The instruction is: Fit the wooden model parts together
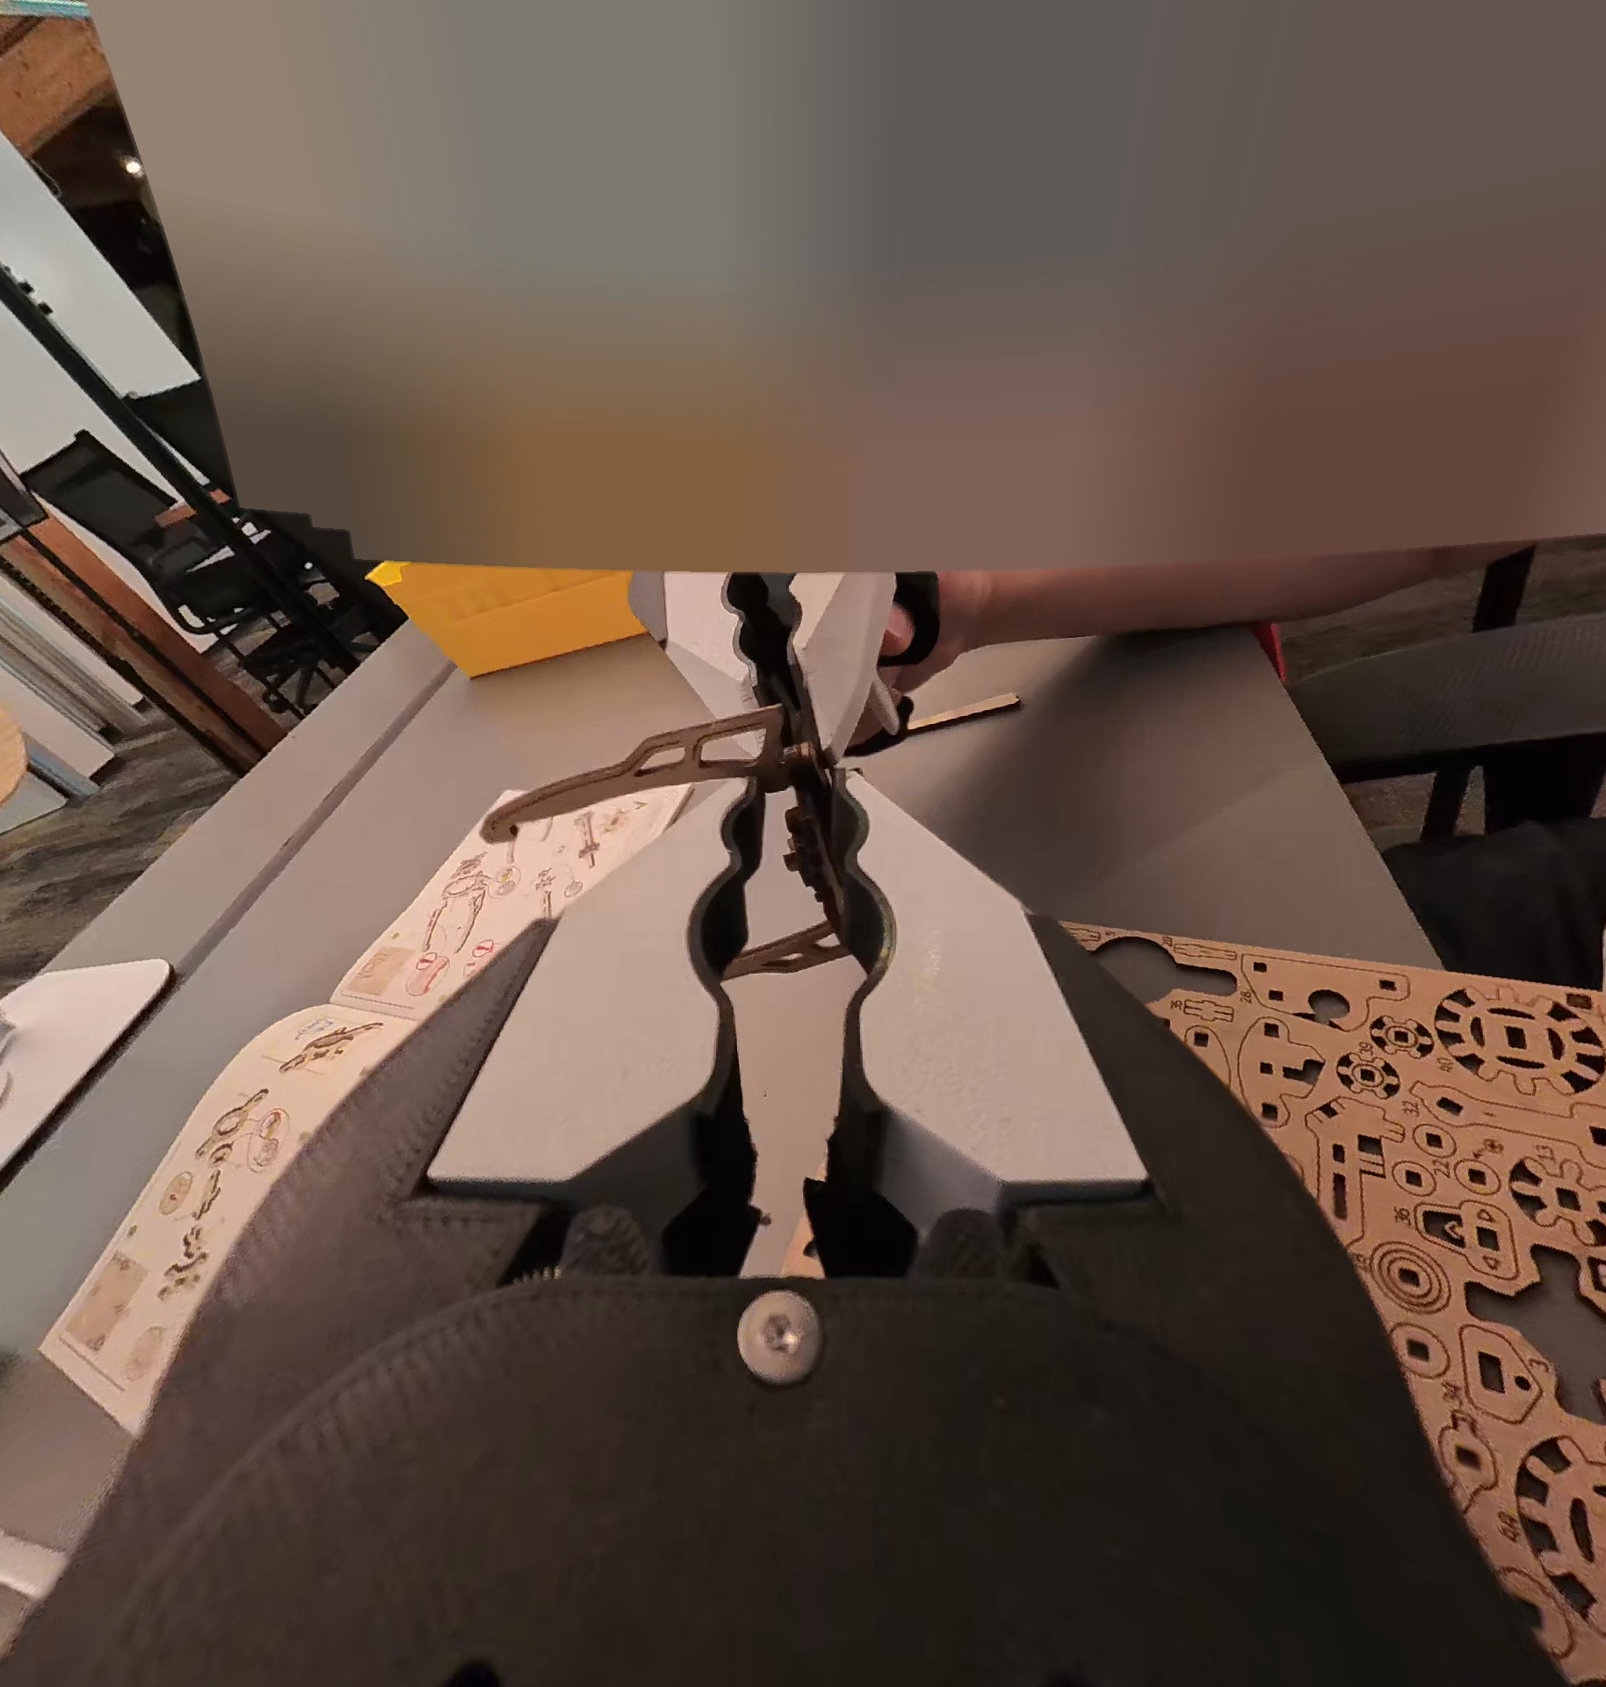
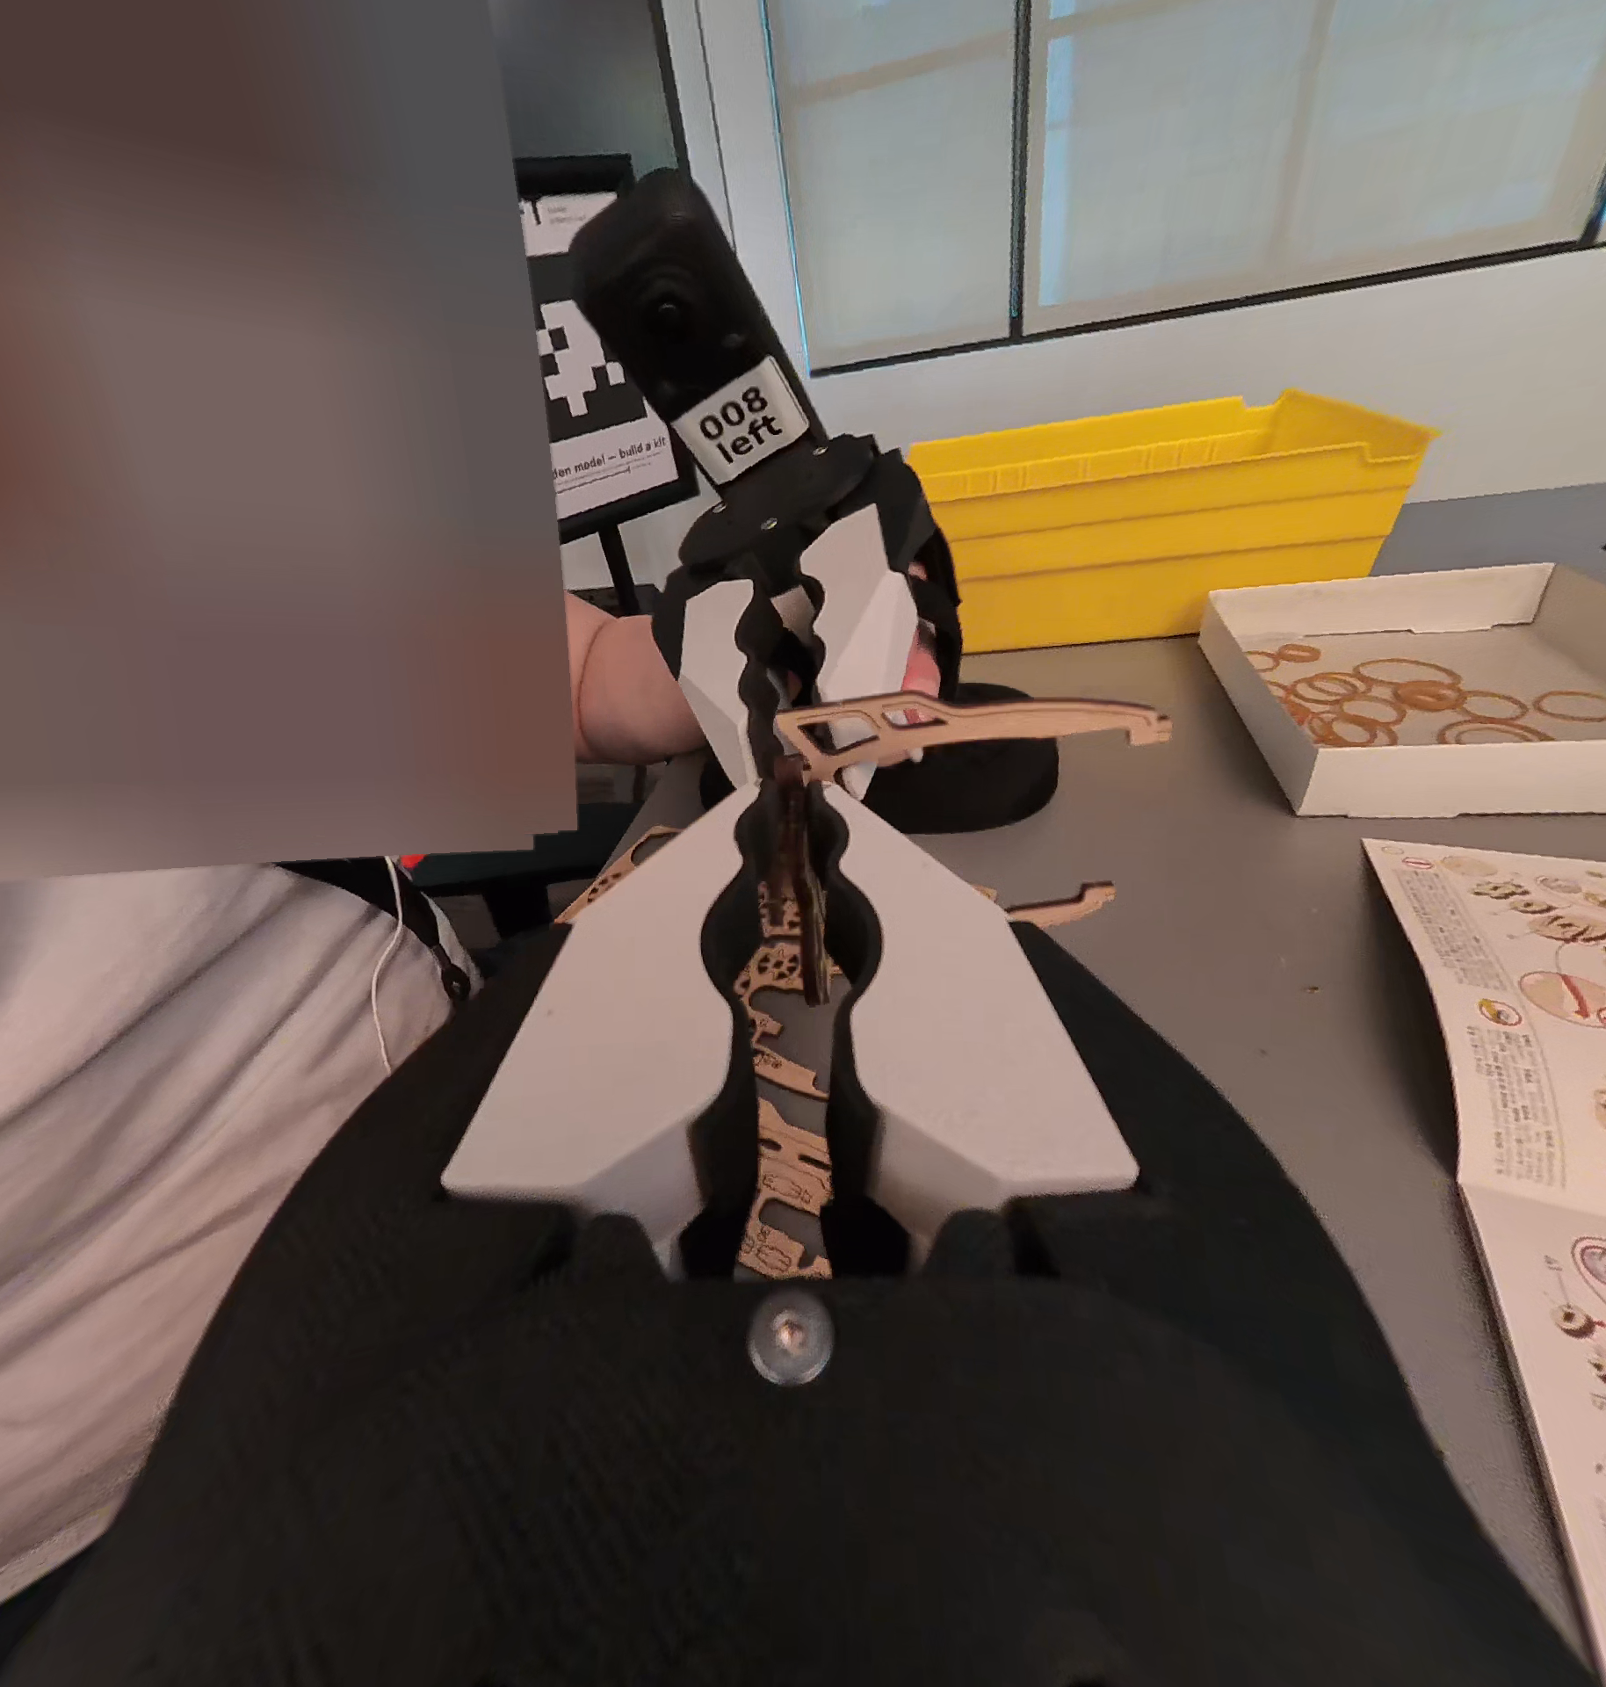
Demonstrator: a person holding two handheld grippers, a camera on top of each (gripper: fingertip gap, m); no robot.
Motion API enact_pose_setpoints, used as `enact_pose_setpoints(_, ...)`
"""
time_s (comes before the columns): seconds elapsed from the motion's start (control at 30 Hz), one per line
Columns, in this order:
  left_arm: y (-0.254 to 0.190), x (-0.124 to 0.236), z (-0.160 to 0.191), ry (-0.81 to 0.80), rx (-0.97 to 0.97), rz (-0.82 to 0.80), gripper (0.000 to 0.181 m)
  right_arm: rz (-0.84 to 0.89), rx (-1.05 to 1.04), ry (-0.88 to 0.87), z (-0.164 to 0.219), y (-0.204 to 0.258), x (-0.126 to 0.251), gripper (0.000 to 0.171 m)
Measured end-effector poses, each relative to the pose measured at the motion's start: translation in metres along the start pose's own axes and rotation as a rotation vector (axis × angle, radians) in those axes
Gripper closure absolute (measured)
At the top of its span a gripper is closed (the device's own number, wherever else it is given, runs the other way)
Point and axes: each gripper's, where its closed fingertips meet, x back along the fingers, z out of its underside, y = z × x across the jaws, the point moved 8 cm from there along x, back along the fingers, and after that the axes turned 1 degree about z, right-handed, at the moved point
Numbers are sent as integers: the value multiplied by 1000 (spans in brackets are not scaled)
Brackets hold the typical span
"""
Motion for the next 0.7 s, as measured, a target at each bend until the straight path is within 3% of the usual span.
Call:
enact_pose_setpoints(0.17, 7, 0, 2, 12, 53, -39, 170, 56, -47, -14, 2, -8, -1, 165)
enact_pose_setpoints(0.3, 9, 1, 2, 5, 83, -38, 170, 117, -30, -31, 1, -12, 0, 147)
enact_pose_setpoints(0.37, 9, 0, 2, 7, 96, -27, 171, 104, 10, -40, -1, -7, -1, 155)
enact_pose_setpoints(0.7, 11, -1, 4, 13, 169, -1, 171, 132, 49, -36, -1, -7, -3, 155)
